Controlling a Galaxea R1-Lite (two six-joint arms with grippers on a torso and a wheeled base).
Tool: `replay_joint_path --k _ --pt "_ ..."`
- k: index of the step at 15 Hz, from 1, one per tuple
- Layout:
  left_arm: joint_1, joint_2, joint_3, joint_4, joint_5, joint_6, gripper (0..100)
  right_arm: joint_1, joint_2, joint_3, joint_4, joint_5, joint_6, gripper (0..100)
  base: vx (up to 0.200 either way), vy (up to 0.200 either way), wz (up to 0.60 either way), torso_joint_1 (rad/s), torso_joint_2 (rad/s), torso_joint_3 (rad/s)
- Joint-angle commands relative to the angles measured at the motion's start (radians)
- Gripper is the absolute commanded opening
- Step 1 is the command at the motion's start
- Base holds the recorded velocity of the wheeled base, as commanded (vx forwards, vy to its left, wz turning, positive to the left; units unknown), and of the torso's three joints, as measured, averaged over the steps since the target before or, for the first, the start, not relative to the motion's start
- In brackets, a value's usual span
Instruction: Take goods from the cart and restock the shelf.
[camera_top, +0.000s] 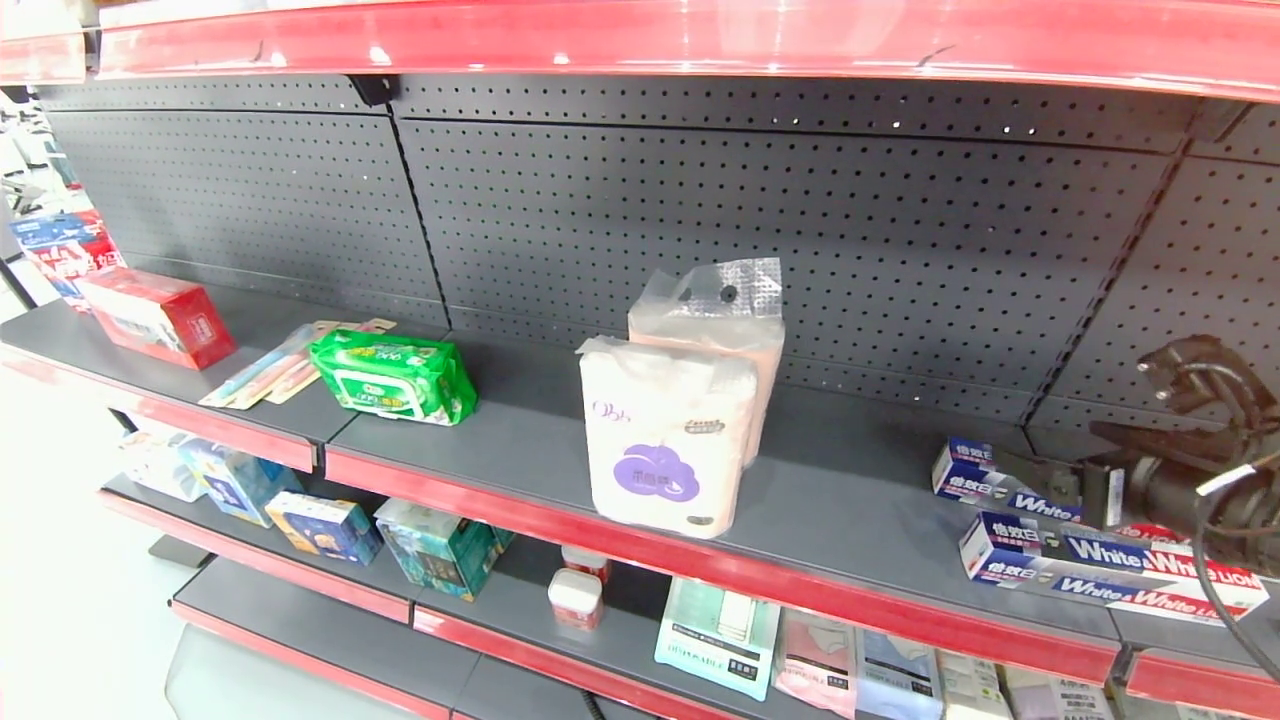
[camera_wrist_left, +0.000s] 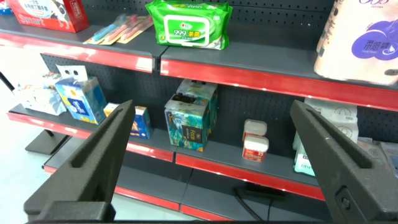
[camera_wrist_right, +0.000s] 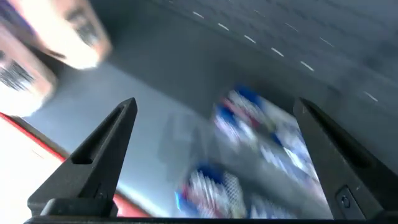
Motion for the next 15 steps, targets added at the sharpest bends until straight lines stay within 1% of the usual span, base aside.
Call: replay_joint_path --k 1,2,3,4,5,8,9,10,11,12,13,14,15 --pt "0.000 0.001 0.000 0.000 0.000 0.000 100 -0.006 -0.383 0.144 0.168 -0.113 0.012 100 0.000 0.000 0.00 0.000 0.00 0.000" --pt "0.000 0.001 0.000 0.000 0.000 0.000 100 -0.010 -0.501 0.203 0.205 -0.110 0.035 100 0.000 0.000 0.00 0.000 0.00 0.000" --pt "0.000 0.001 0.000 0.000 0.000 0.000 100 -0.004 -0.557 0.233 0.213 -0.111 0.044 100 0.000 0.000 0.00 0.000 0.00 0.000" --pt "0.000 0.001 0.000 0.000 0.000 0.000 100 0.013 -0.722 0.339 0.217 -0.111 0.081 100 0.000 0.000 0.00 0.000 0.00 0.000" --pt "0.000 0.001 0.000 0.000 0.000 0.000 100 0.016 -0.865 0.405 0.227 -0.108 0.096 100 0.000 0.000 0.00 0.000 0.00 0.000" --pt "0.000 0.001 0.000 0.000 0.000 0.000 100 0.014 -1.181 0.404 0.486 -0.108 0.104 100 0.000 0.000 0.00 0.000 0.00 0.000" --pt "0.000 0.001 0.000 0.000 0.000 0.000 100 0.014 -1.189 0.404 0.493 -0.108 0.104 100 0.000 0.000 0.00 0.000 0.00 0.000" --pt "0.000 0.001 0.000 0.000 0.000 0.000 100 0.014 -1.379 0.388 0.653 -0.113 0.096 100 0.000 0.000 0.00 0.000 0.00 0.000" --pt "0.000 0.001 0.000 0.000 0.000 0.000 100 0.016 -1.380 0.370 0.687 -0.164 0.097 100 0.000 0.000 0.00 0.000 0.00 0.000" --pt "0.000 0.001 0.000 0.000 0.000 0.000 100 0.016 -1.380 0.370 0.687 -0.233 0.097 100 0.000 0.000 0.00 0.000 0.00 0.000" --pt "0.000 0.001 0.000 0.000 0.000 0.000 100 0.021 -1.384 0.370 0.687 -0.248 0.101 100 0.000 0.000 0.00 0.000 0.00 0.000" --pt "0.000 0.001 0.000 0.000 0.000 0.000 100 0.050 -1.437 0.370 0.688 -0.174 0.093 100 0.000 0.000 0.00 0.000 0.00 0.000" --pt "0.000 0.001 0.000 0.000 0.000 0.000 100 0.048 -1.439 0.371 0.685 -0.101 0.088 100 0.000 0.000 0.00 0.000 0.00 0.000"
